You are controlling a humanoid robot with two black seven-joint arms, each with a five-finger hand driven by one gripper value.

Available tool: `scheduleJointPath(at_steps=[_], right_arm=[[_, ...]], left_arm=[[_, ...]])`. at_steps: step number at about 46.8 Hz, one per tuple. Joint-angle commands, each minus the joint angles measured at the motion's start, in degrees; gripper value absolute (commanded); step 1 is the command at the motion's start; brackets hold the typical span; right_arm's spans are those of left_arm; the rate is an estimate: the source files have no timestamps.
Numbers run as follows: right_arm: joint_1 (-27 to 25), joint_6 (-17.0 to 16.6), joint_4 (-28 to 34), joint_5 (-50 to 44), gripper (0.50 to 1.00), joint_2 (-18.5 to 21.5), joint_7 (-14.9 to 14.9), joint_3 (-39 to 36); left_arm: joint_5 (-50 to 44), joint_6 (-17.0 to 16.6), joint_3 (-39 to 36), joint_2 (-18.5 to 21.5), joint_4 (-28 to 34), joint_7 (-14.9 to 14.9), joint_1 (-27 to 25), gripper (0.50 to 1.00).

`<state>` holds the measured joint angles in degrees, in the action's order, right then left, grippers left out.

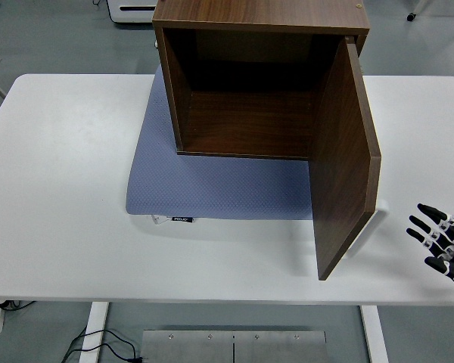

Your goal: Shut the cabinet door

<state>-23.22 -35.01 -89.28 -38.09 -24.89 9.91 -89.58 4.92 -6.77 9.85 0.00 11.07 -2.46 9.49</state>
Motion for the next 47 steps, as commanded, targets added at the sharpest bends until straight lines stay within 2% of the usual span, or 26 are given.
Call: scheduleJointPath(at_steps=[1, 24, 47], right_arm=[[0.54, 0.01, -0.02, -0.75, 1.0, 0.72, 0.02, 1.16], [4.85, 0.01, -0.02, -4.71, 1.0, 3.89, -0.07, 9.69], [10.65, 0.01, 0.16, -4.71, 1.0, 5.64, 0.02, 11.98]], left_arm=[[0.0, 0.0, -0.01, 0.0, 0.0, 0.0, 0.0, 1.0], [0.0, 0.0, -0.01, 0.0, 0.0, 0.0, 0.0, 1.0], [0.0, 0.0, -0.01, 0.0, 0.0, 0.0, 0.0, 1.0]])
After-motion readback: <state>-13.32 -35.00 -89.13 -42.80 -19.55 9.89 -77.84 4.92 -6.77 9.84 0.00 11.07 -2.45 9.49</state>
